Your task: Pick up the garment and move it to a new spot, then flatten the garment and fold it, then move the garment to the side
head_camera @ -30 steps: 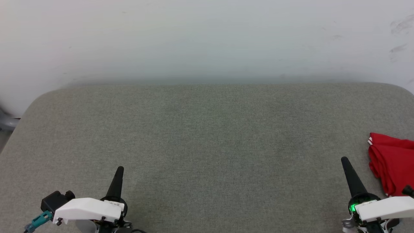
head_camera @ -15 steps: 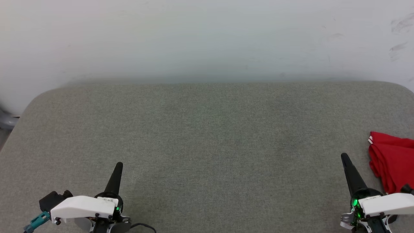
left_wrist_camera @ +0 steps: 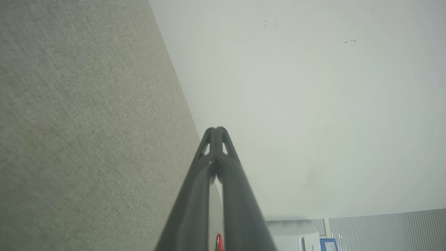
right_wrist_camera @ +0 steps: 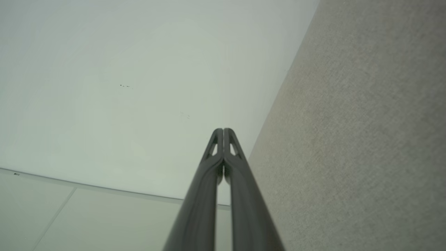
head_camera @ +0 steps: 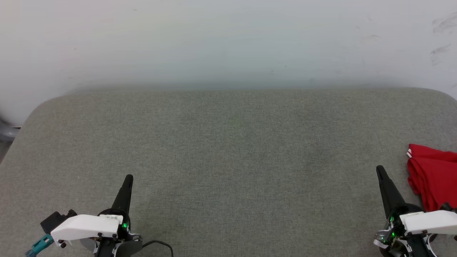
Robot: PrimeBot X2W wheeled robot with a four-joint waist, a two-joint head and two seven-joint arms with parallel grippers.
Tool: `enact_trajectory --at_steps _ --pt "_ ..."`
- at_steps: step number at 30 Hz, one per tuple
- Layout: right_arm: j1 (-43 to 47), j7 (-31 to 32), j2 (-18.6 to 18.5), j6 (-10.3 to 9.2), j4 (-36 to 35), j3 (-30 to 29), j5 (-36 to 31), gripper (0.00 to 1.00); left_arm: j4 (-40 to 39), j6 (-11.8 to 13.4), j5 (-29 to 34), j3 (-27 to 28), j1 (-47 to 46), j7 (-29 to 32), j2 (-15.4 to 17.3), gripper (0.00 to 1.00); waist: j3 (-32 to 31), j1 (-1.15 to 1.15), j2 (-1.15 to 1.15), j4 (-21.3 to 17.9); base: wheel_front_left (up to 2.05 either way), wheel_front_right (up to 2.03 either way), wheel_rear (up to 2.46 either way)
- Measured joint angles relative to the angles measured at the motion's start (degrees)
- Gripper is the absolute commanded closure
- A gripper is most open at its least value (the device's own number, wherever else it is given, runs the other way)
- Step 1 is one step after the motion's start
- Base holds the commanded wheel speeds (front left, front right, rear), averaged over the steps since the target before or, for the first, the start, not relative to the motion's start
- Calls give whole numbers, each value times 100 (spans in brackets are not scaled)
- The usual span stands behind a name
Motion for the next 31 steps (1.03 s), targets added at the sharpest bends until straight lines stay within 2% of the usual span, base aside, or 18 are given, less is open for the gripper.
enact_trajectory --at_steps 31 --pt "-249 15 0 0 326 11 1140 100 51 -194 -1017 291 -128 296 -152 100 76 0 0 -12 0 0 0"
